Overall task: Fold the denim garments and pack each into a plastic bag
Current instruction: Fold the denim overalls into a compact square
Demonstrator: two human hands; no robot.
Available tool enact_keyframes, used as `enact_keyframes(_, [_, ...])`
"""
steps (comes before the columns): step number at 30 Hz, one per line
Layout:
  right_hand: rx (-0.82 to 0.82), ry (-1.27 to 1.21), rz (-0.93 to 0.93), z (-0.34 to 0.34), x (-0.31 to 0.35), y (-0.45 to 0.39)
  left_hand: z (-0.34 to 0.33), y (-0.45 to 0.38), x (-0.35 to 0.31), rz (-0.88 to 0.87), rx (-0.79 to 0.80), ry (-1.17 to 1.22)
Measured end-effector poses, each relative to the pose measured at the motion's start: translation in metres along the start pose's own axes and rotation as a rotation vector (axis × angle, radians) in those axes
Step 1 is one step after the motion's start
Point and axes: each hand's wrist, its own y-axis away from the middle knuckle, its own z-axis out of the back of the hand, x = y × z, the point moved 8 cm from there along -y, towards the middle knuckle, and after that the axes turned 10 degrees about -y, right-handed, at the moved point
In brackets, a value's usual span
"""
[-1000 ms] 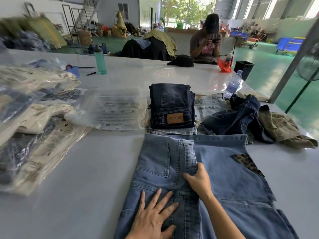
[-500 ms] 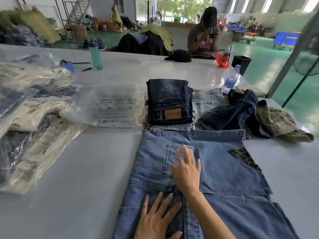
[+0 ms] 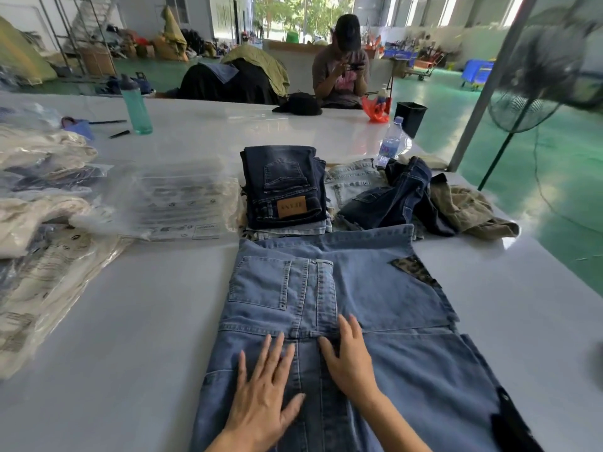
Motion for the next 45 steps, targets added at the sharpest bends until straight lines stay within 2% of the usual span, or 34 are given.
enact_keyframes(2, [-0.060, -0.092, -0.078, 0.005, -0.004, 0.009, -0.002, 0.010, -0.016, -0.057, -0.025, 0.012])
enact_keyframes(4, [0.006, -0.130, -0.141, -0.003, -0.008, 0.016, -0.004, 0.019, -0.037, -0.160, -0.004, -0.014])
enact_keyframes(9, [0.044, -0.098, -0.130, 0.002, -0.008, 0.012, 0.004, 0.021, -0.038, -0.255, -0.009, -0.021])
enact_keyframes(12, [-0.075, 0.045, -0.161, 0.041, -0.029, 0.016, 0.025, 0.014, 0.003, -0.154, -0.208, 0.065])
enact_keyframes(14, [-0.196, 0.271, -0.315, 0.086, -0.061, 0.030, 0.037, 0.013, 0.045, -0.046, -0.313, 0.001])
enact_keyframes(16, [-0.269, 0.377, -0.531, 0.133, -0.103, 0.053, 0.039, 0.011, 0.079, -0.036, -0.257, -0.130])
enact_keyframes(19, [-0.330, 0.361, -0.695, 0.178, -0.142, 0.083, 0.030, 0.024, 0.090, -0.343, -0.102, -0.282])
enact_keyframes(20, [-0.367, 0.348, -0.721, 0.189, -0.149, 0.090, 0.030, 0.033, 0.086, -0.476, -0.116, -0.322])
enact_keyframes(22, [-0.382, 0.357, -0.782, 0.202, -0.160, 0.103, 0.027, 0.049, 0.087, -0.628, -0.113, -0.317])
enact_keyframes(27, [-0.223, 0.267, -0.653, 0.198, -0.171, 0.102, 0.014, 0.068, 0.077, -0.811, 0.098, -0.227])
enact_keyframes(30, [-0.141, 0.289, -0.605, 0.195, -0.166, 0.092, 0.012, 0.081, 0.060, -0.918, 0.086, -0.101])
enact_keyframes(34, [-0.097, 0.315, -0.567, 0.193, -0.170, 0.082, 0.019, 0.082, 0.049, -0.888, 0.039, -0.070])
enact_keyframes(39, [-0.155, 0.318, -0.523, 0.198, -0.176, 0.085, 0.034, 0.078, 0.049, -0.773, 0.155, -0.033])
enact_keyframes(41, [-0.111, 0.347, -0.519, 0.199, -0.172, 0.085, 0.030, 0.085, 0.051, -0.777, 0.171, -0.053])
enact_keyframes(42, [-0.084, 0.357, -0.504, 0.199, -0.169, 0.087, 0.030, 0.090, 0.052, -0.803, 0.120, -0.079])
enact_keyframes(45, [-0.050, 0.558, -0.350, 0.204, -0.138, 0.102, 0.018, 0.093, 0.043, -0.846, 0.128, -0.131])
